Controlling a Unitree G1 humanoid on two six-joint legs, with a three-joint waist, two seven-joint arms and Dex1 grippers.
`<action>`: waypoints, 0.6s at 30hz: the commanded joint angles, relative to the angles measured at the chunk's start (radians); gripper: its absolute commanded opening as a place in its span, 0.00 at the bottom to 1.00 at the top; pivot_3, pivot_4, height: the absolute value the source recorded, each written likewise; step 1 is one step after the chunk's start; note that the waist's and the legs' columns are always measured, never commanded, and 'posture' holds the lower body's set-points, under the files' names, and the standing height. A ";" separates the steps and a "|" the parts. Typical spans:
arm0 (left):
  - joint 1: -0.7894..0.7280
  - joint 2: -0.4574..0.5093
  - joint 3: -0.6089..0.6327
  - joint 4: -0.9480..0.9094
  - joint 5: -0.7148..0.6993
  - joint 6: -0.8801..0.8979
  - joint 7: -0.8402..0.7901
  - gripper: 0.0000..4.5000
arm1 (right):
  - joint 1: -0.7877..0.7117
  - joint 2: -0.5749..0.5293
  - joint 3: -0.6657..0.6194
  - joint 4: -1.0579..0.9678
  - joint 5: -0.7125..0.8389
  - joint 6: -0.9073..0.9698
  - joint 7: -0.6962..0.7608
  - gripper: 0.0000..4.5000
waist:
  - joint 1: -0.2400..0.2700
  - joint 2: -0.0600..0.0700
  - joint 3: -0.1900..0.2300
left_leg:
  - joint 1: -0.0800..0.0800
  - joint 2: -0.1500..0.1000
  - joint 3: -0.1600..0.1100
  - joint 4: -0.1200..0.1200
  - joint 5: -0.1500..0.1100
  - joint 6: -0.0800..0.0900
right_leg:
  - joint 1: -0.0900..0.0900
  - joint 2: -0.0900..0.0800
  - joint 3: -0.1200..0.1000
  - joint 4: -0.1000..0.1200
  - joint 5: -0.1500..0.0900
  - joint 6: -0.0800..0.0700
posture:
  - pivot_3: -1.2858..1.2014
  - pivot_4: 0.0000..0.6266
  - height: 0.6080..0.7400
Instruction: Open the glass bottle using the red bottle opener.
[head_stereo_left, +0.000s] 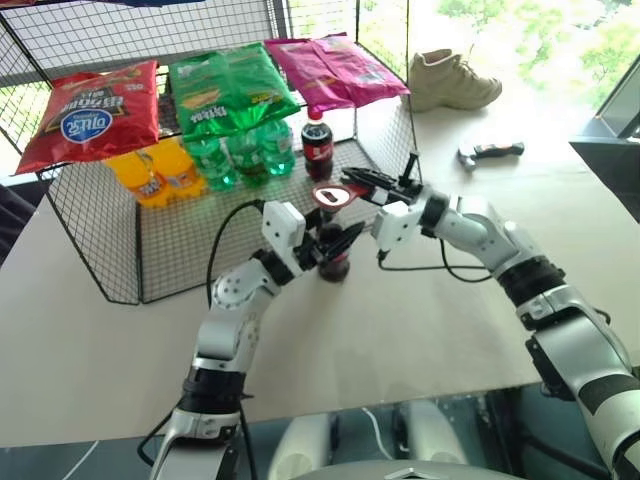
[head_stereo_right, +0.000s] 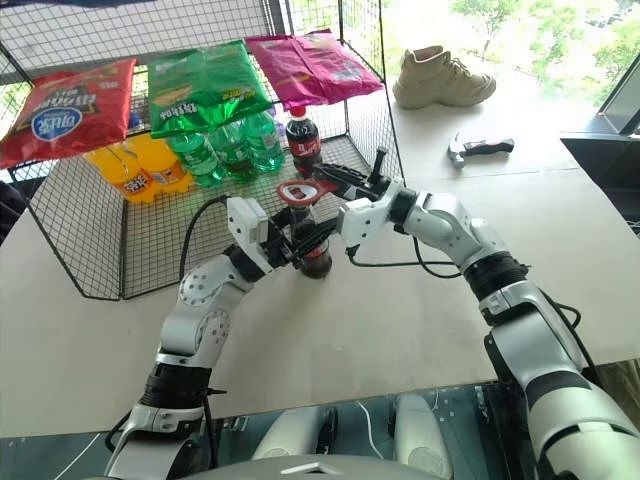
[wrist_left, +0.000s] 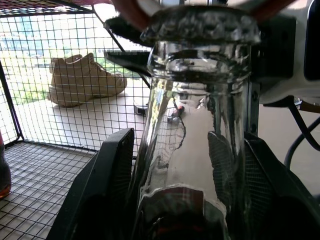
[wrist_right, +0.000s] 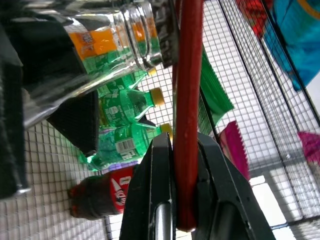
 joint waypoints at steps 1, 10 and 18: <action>0.009 -0.003 -0.024 -0.011 0.001 0.014 -0.001 0.50 | 0.053 0.015 0.016 -0.045 0.051 0.029 0.077 0.00 | 0.000 0.000 0.000 | 0.000 0.000 0.000 0.000 -0.001 0.001 | 0.000 0.000 0.000 0.000 0.000 0.000 | 0.52 0.24 1.00; 0.010 -0.001 -0.025 -0.015 0.000 0.018 -0.001 0.50 | 0.124 0.034 0.025 -0.077 0.053 0.063 0.100 0.00 | 0.000 0.000 0.000 | 0.001 0.000 0.000 0.000 -0.001 0.002 | 0.000 0.000 0.000 0.000 0.000 0.000 | 0.52 0.24 1.00; 0.012 0.001 -0.026 -0.022 -0.001 0.025 -0.001 0.50 | 0.154 0.077 0.049 -0.076 0.023 0.089 0.075 0.00 | 0.000 0.001 0.000 | 0.001 0.000 0.000 -0.001 -0.001 0.002 | 0.000 0.000 0.000 0.000 0.000 0.000 | 0.52 0.24 1.00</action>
